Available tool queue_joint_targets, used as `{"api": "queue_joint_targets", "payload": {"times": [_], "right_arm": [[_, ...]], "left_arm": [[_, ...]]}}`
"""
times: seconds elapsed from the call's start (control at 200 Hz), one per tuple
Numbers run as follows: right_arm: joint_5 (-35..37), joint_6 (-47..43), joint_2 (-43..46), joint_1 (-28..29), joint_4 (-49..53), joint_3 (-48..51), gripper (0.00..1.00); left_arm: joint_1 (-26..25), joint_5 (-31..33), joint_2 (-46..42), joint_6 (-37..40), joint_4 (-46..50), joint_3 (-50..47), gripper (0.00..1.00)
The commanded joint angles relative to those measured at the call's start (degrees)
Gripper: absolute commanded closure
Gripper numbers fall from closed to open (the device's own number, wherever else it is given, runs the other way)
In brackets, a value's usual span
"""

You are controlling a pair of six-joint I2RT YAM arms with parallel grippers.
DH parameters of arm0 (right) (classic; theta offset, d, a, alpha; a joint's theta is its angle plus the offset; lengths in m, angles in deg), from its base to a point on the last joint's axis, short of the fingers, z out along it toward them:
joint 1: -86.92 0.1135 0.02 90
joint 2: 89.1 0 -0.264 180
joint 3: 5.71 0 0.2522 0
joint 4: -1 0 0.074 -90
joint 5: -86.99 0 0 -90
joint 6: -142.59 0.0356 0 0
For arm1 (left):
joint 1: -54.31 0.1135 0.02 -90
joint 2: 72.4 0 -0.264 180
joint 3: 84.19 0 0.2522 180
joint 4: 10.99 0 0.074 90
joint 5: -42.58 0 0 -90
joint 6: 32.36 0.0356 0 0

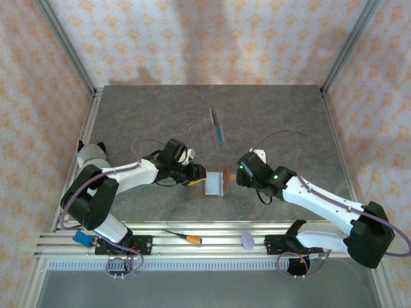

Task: Put the credit cards into the card holder

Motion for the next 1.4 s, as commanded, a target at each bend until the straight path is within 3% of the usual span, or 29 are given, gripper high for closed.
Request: {"api": "queue_joint_targets", "payload": {"times": [0.0,0.486,0.636,0.806,1.031,1.111,1.397], "right_arm": [[1.0,-2.7,1.8,-0.3,3.3,-3.1,0.42],[-3.6,-2.2,5.9,-1.9,6.3,-7.1,0.31],[-9.9,-3.3,9.3,-3.6,4.7,-4.8,0.32],[-17.8,-1.4,11.6,-6.8,2.8,-1.9,0.43],[-31.1,6.2,5.4,-15.1,-0.4,-3.0,0.61],[-33.5,7.5,2.4,-16.8,-1.3,-3.4,0.70],[-36.6,10.0,-9.3,-17.6,-7.6,-1.5,0.84]], "left_arm": [[-1.6,1.2,0.9,2.1,2.4,3.5,0.56],[-11.1,0.5,11.6,-0.1,-0.2,15.3,0.64],[-12.6,-0.1,14.7,-2.2,-3.6,16.7,0.64],[-12.7,-0.1,17.8,-4.9,-6.8,16.2,0.64],[-12.8,0.9,19.7,-5.1,-6.2,16.5,0.66],[-12.8,1.9,21.6,-3.8,-3.2,17.6,0.66],[-12.6,2.2,20.6,-3.5,-3.6,17.1,0.66]]}}
